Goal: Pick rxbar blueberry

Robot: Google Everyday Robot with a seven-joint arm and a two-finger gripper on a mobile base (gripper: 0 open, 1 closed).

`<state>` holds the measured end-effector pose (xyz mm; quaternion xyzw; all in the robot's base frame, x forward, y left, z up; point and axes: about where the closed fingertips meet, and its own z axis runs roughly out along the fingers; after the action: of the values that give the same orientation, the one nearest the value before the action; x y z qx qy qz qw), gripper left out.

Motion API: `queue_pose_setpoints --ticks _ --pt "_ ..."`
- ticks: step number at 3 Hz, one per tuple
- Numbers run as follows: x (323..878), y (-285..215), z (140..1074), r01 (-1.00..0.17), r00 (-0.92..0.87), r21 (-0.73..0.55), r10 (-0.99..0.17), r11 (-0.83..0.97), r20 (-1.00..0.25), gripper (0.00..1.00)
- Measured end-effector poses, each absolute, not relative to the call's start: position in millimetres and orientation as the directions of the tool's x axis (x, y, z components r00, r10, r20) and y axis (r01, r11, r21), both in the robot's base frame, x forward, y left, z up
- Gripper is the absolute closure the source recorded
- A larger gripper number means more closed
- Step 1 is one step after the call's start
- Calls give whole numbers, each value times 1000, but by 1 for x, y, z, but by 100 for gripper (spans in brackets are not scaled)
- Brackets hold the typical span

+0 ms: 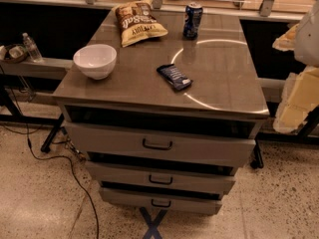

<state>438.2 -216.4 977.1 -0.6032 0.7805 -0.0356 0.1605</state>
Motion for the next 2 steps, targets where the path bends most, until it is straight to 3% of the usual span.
queue_pose_setpoints --ticks 2 --pt "472 -214 961 -922 -214 -268 -945 279 -248 0"
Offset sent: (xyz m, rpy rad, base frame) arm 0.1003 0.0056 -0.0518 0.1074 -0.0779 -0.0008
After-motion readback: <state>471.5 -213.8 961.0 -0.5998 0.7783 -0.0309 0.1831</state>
